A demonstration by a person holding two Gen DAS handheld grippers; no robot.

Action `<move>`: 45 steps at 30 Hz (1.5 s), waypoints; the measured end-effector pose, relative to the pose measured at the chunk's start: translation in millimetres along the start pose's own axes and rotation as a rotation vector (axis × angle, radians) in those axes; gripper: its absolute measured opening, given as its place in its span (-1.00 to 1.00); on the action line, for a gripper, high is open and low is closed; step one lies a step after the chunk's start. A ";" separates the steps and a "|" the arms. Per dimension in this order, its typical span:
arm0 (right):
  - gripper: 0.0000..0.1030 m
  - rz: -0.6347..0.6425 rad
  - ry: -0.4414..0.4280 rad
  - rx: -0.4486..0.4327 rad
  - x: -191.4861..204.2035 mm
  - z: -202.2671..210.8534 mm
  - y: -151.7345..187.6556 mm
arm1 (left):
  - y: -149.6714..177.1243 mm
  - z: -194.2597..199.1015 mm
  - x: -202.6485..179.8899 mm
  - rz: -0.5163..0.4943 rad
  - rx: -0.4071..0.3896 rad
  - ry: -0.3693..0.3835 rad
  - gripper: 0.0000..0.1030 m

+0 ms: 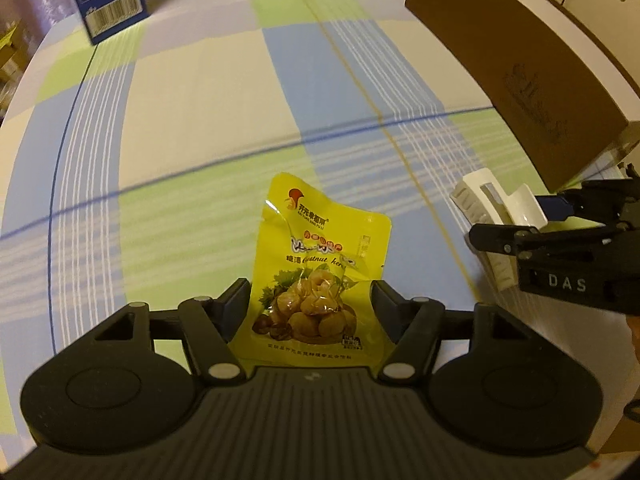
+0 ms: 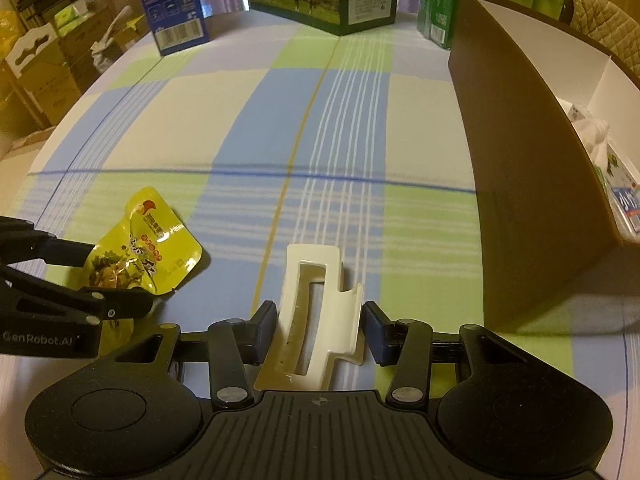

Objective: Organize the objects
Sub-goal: 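Carry the pouch in the left tool and clip in the right tool over the brown box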

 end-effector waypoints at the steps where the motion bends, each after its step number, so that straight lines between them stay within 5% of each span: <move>1: -0.15 0.003 -0.001 0.002 0.7 2.5 3.5 | 2.2 1.0 -1.9 0.006 0.007 -0.001 0.22; 14: -0.15 0.009 -0.017 0.002 -2.7 21.1 33.2 | 16.7 -3.7 -18.3 0.007 0.022 -0.021 0.31; 25: -0.24 -0.008 -0.036 -0.003 -24.0 34.3 47.7 | 18.0 4.8 -30.8 0.027 -0.011 -0.048 0.13; 45: -0.27 -0.023 -0.096 -0.039 -64.2 72.3 58.8 | 14.6 38.2 -87.3 0.043 -0.073 -0.018 0.11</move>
Point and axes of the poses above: each gripper's, at about its wrist camera, not at the fingertips, and z roughly against the way its jaws point, x to its left, y to its underside, the point moved 7 cm from there along -z, roughly the way its jaws point, and after that the axes turned 11 degrees about y, right-handed, at the moved point
